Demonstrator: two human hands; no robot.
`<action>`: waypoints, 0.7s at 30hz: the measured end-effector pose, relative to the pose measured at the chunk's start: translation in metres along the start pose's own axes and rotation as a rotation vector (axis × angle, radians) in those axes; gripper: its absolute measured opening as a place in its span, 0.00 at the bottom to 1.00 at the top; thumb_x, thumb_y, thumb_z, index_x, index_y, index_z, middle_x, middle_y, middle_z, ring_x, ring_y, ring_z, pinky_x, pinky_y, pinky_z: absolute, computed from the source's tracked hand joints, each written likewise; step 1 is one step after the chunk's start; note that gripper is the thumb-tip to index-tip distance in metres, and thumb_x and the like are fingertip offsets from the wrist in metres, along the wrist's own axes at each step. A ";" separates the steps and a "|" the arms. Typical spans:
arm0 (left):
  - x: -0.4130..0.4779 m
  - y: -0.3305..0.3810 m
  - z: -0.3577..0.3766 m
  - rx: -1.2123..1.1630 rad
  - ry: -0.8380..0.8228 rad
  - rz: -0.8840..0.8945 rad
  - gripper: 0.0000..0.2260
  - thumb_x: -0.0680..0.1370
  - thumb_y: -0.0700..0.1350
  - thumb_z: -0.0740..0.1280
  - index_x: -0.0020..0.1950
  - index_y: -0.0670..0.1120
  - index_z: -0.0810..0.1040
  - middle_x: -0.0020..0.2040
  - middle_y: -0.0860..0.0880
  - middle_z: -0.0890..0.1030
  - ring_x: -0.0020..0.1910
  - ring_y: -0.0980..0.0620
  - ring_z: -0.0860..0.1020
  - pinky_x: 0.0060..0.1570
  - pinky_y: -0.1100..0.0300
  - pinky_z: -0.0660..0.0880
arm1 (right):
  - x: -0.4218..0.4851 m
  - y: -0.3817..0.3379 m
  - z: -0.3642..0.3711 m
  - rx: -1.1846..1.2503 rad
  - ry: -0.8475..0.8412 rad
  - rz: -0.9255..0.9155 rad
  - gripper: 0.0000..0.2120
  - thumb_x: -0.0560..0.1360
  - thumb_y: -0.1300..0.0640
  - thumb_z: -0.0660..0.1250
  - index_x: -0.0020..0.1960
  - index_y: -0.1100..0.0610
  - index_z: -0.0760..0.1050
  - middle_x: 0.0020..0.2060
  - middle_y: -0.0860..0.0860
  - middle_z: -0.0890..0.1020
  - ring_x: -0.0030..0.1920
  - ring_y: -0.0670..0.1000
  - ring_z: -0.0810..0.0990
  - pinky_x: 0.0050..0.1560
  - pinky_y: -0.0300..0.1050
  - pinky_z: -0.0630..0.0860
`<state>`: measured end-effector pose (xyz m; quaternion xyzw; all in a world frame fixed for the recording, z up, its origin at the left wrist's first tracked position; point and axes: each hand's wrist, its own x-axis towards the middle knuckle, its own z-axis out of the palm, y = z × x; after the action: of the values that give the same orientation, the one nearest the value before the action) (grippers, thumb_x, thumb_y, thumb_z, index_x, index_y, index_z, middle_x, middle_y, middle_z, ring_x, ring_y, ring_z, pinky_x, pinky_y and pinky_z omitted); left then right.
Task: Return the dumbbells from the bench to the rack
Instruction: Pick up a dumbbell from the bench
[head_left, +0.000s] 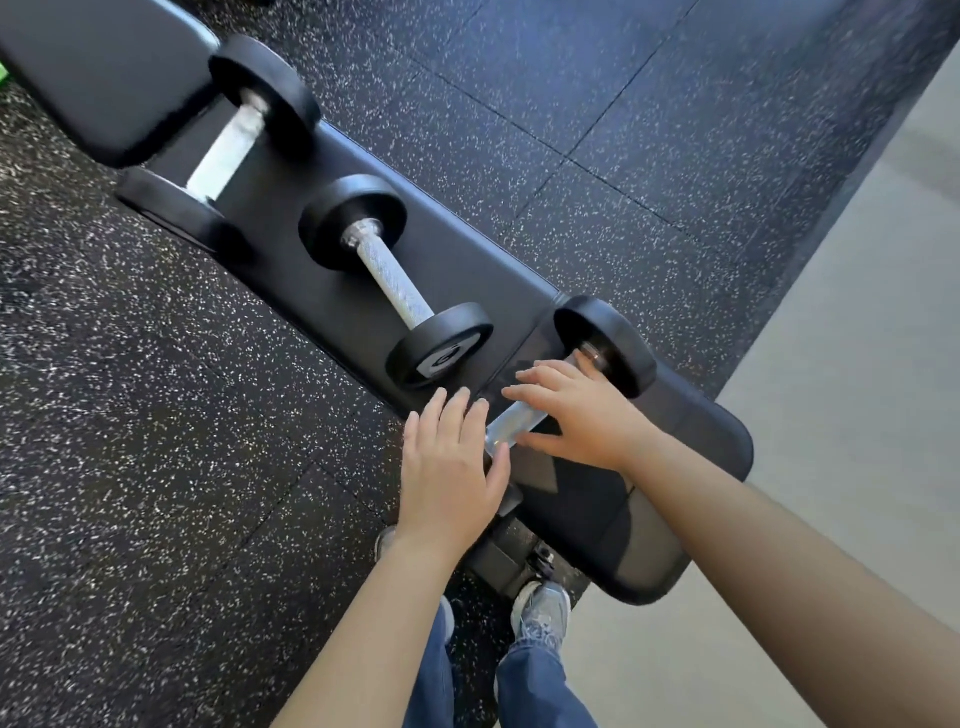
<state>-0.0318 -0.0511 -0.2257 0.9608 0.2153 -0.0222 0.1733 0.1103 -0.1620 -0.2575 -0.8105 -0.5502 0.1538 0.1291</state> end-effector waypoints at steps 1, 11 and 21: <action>-0.001 -0.002 0.004 -0.012 0.004 -0.007 0.20 0.73 0.51 0.58 0.58 0.40 0.76 0.59 0.40 0.78 0.61 0.38 0.74 0.58 0.39 0.69 | 0.002 0.003 0.004 -0.015 -0.010 -0.013 0.22 0.65 0.44 0.70 0.55 0.54 0.79 0.48 0.53 0.82 0.53 0.56 0.81 0.56 0.67 0.70; -0.009 -0.005 0.018 -0.067 0.059 -0.038 0.23 0.72 0.54 0.58 0.60 0.41 0.74 0.63 0.40 0.75 0.63 0.38 0.72 0.60 0.39 0.67 | 0.016 0.014 0.016 -0.134 -0.003 -0.181 0.23 0.67 0.33 0.57 0.46 0.49 0.79 0.32 0.49 0.75 0.34 0.53 0.77 0.46 0.52 0.76; -0.010 -0.013 0.018 -0.140 0.140 -0.047 0.23 0.73 0.51 0.59 0.65 0.42 0.70 0.66 0.38 0.72 0.63 0.38 0.72 0.59 0.39 0.70 | 0.003 0.002 0.024 -0.045 0.005 -0.071 0.25 0.69 0.32 0.54 0.42 0.51 0.76 0.25 0.49 0.73 0.24 0.54 0.76 0.23 0.40 0.66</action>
<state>-0.0458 -0.0503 -0.2462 0.9401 0.2505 0.0562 0.2241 0.1042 -0.1592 -0.2805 -0.7935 -0.5818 0.1347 0.1173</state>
